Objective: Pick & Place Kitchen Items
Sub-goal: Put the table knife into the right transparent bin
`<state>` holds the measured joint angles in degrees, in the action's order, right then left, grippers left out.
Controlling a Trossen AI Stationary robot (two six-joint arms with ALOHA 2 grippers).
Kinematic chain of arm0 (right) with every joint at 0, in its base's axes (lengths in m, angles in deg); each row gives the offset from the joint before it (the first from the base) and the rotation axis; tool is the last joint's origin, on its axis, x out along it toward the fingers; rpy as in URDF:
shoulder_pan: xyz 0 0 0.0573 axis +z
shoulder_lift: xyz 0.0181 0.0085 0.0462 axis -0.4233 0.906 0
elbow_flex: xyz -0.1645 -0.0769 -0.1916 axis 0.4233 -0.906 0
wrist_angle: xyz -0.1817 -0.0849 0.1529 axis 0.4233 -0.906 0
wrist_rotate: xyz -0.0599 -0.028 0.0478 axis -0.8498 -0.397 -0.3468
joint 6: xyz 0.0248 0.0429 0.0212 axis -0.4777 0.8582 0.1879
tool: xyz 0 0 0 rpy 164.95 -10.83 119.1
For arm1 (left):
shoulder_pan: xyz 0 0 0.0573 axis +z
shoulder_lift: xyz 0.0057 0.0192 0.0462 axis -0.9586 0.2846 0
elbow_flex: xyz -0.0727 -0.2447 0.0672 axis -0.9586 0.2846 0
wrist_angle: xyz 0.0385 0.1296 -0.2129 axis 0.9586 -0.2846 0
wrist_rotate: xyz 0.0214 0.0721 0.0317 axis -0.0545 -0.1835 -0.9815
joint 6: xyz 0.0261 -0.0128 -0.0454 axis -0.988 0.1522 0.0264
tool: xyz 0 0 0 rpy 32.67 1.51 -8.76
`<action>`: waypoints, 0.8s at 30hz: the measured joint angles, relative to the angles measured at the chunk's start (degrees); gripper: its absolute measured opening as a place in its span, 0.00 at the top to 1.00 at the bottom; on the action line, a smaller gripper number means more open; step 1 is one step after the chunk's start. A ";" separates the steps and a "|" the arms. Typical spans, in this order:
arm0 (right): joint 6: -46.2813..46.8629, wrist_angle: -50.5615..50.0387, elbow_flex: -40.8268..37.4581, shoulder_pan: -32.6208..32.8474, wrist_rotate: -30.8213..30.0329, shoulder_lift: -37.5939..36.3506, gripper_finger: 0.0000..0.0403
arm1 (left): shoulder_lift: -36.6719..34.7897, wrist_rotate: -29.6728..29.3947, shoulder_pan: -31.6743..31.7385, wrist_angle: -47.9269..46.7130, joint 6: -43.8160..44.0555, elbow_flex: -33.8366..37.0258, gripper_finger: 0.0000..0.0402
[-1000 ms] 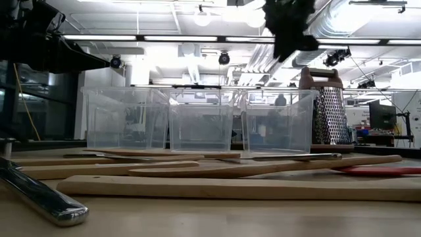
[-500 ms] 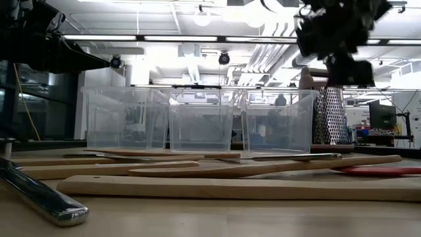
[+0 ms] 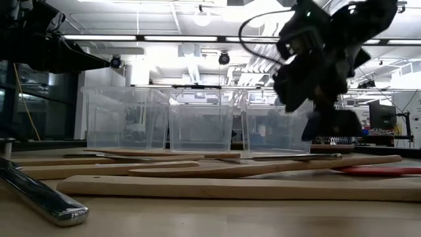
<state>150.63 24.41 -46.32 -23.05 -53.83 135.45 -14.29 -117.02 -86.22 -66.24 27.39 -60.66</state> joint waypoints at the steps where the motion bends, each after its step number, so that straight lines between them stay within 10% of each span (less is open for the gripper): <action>1: 0.72 1.86 0.00 0.31 0.00 1.65 0.41 | -0.01 -0.04 0.00 0.01 0.01 0.01 0.03; 24: 4.62 10.71 1.90 2.04 -4.38 10.01 0.42 | 0.00 -0.03 0.00 -0.01 0.01 -0.01 0.03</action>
<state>155.25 35.12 -44.42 -21.00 -58.21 145.46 -14.29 -117.06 -86.23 -66.25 27.40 -60.68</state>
